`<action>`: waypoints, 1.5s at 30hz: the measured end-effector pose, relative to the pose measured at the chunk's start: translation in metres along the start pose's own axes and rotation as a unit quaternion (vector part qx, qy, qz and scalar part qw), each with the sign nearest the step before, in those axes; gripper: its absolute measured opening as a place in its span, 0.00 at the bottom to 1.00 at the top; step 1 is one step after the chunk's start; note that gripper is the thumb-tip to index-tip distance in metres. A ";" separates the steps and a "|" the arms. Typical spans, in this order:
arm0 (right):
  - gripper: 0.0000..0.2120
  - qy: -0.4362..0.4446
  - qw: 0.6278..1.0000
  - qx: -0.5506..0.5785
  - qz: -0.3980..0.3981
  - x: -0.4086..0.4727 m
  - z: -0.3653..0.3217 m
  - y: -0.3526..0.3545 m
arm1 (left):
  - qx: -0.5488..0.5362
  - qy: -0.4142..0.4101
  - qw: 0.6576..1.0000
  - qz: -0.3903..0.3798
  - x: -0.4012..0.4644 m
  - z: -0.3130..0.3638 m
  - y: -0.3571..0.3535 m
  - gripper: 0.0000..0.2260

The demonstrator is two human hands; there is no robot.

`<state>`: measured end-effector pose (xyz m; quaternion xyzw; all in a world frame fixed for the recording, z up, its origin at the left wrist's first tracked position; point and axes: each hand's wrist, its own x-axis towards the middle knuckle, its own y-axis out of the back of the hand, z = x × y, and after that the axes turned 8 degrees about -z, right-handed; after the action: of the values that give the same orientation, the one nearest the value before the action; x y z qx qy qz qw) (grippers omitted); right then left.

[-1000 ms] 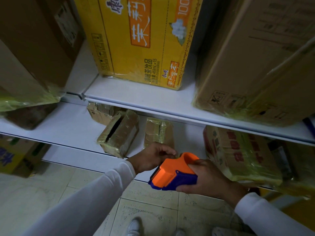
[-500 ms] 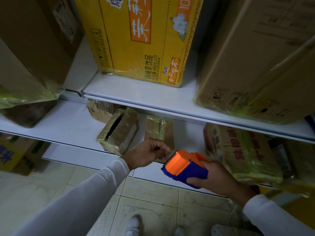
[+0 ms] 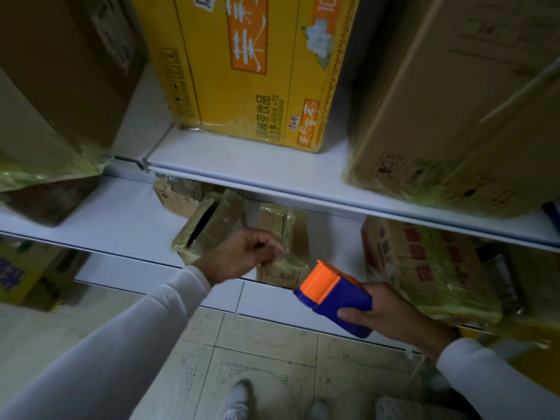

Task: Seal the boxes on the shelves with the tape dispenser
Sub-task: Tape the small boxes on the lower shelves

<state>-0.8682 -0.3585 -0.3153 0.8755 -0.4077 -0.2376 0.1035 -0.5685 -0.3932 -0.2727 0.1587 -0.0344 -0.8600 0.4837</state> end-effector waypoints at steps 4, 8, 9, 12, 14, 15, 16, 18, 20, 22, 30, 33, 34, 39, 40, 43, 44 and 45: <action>0.11 -0.007 1.000 0.024 0.013 0.000 0.006 0.000 | -0.008 0.005 1.000 -0.014 -0.004 0.002 0.004 0.07; 0.11 -0.023 0.999 0.048 0.007 -0.002 0.012 -0.008 | -0.011 0.015 1.000 -0.023 -0.008 -0.002 -0.011 0.03; 0.12 -0.028 0.998 0.056 0.008 -0.003 0.014 -0.009 | -0.002 0.013 1.000 -0.024 -0.010 -0.003 -0.013 0.03; 0.20 -0.037 0.996 0.076 0.007 -0.004 0.019 -0.012 | 0.070 -0.002 0.998 -0.011 -0.013 -0.004 -0.018 0.05; 0.21 -0.040 0.995 0.089 0.008 -0.003 0.020 -0.012 | 0.091 -0.014 0.996 -0.003 -0.015 -0.003 -0.018 0.03; 0.21 -0.041 0.995 0.095 0.007 -0.002 0.020 -0.012 | 0.094 -0.019 0.995 -0.005 -0.017 -0.003 -0.018 0.03; 0.19 -0.042 0.994 0.100 0.002 0.000 0.019 -0.013 | 0.101 -0.024 0.995 -0.009 -0.017 -0.003 -0.019 0.02; 0.16 -0.044 0.994 0.101 -0.014 0.003 0.018 -0.016 | 0.112 -0.035 0.993 -0.023 -0.015 0.001 -0.023 0.02; 0.14 -0.042 0.995 0.079 -0.038 0.007 0.016 -0.019 | 0.092 -0.045 0.994 -0.026 -0.010 0.007 -0.026 0.03; 0.13 -0.040 0.996 0.065 -0.054 0.009 0.015 -0.021 | 0.068 -0.055 0.996 -0.018 -0.005 0.011 -0.023 0.07; 0.23 -0.060 0.995 0.072 -0.045 0.009 0.018 -0.017 | 0.036 -0.036 0.999 0.011 -0.015 -0.013 -0.023 0.06; 0.24 -0.053 0.994 0.078 -0.052 0.010 0.015 -0.014 | 0.012 -0.019 0.998 0.058 -0.024 -0.026 -0.018 0.07; 0.23 -0.049 0.994 0.084 -0.052 0.011 0.015 -0.014 | 0.005 -0.018 0.997 0.073 -0.026 -0.030 -0.016 0.08; 0.16 -0.047 0.992 0.108 -0.037 0.014 0.015 -0.016 | -0.018 -0.021 0.998 0.057 -0.031 -0.032 -0.014 0.06; 0.17 -0.045 0.992 0.109 -0.040 0.014 0.015 -0.017 | -0.010 -0.022 0.999 0.041 -0.030 -0.031 -0.014 0.05; 0.22 -0.049 0.993 0.097 -0.046 0.016 0.017 -0.018 | 0.012 -0.034 0.999 -0.001 -0.028 -0.025 -0.013 0.08; 0.25 -0.050 0.994 0.088 -0.051 0.017 0.018 -0.018 | 0.017 -0.041 0.999 -0.013 -0.028 -0.023 -0.013 0.08; 0.26 -0.049 0.994 0.079 -0.056 0.018 0.018 -0.019 | 0.025 -0.046 0.998 -0.023 -0.027 -0.021 -0.013 0.08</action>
<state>-0.8550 -0.3596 -0.3442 0.8897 -0.3800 -0.2532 0.0005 -0.5595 -0.3613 -0.2885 0.1311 -0.0742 -0.8763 0.4577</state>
